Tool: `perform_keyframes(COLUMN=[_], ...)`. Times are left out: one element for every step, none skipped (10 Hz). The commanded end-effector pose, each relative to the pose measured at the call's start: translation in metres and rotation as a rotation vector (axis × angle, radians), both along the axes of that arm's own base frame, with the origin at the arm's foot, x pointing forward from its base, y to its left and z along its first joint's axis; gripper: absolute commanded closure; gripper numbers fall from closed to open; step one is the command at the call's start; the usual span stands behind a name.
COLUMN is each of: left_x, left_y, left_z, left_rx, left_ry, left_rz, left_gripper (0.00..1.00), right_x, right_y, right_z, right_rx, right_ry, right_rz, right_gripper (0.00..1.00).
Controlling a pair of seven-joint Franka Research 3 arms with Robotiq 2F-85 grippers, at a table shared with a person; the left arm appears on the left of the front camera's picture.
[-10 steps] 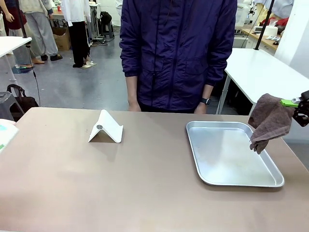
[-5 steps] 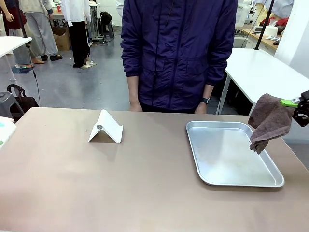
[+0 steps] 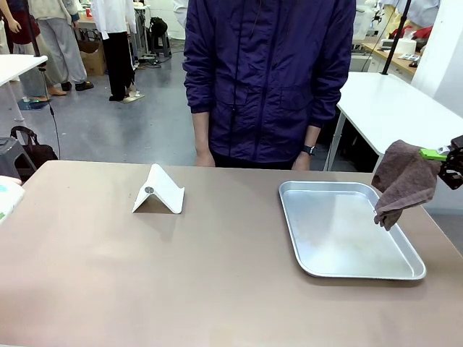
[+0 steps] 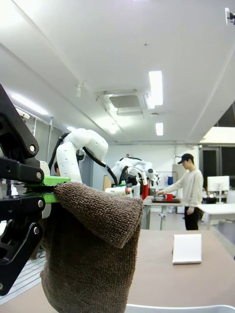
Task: Clean the surface of the table.
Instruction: Return the Lint Roller and towel to their original positions.
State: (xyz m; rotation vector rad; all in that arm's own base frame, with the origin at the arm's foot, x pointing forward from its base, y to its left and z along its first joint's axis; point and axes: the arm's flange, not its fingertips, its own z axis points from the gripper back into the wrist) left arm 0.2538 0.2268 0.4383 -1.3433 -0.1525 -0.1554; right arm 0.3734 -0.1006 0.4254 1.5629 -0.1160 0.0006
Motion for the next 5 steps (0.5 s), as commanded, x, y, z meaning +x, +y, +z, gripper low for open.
perform_keyframes(left_x=[-0.0035,-0.0035,-0.0035,-0.0035,0.0], left_y=[-0.0009,-0.0009,-0.0009,-0.0009,0.0], left_z=[0.0011,0.0011,0.0011,0.0011,0.0], left_rx=[0.004,0.004,0.004,0.004,0.0], left_ry=[0.002,0.002,0.002,0.002,0.0], left_rz=[-0.004,-0.004,-0.004,-0.004,0.0], left_gripper=[0.78,0.78,0.78,0.78,0.78], right_x=[-0.0018,-0.0018,-0.0018,-0.0018,0.0], right_y=[-0.0005,-0.0005,-0.0005,-0.0005,0.0], right_z=[0.002,0.002,0.002,0.002,0.0], right_rx=[-0.002,-0.002,-0.002,-0.002,0.0], right_ry=[-0.016,-0.016,-0.016,-0.016,0.0], right_rz=[0.012,0.012,0.012,0.012,0.0], right_gripper=[0.94,0.94,0.94,0.94,0.94])
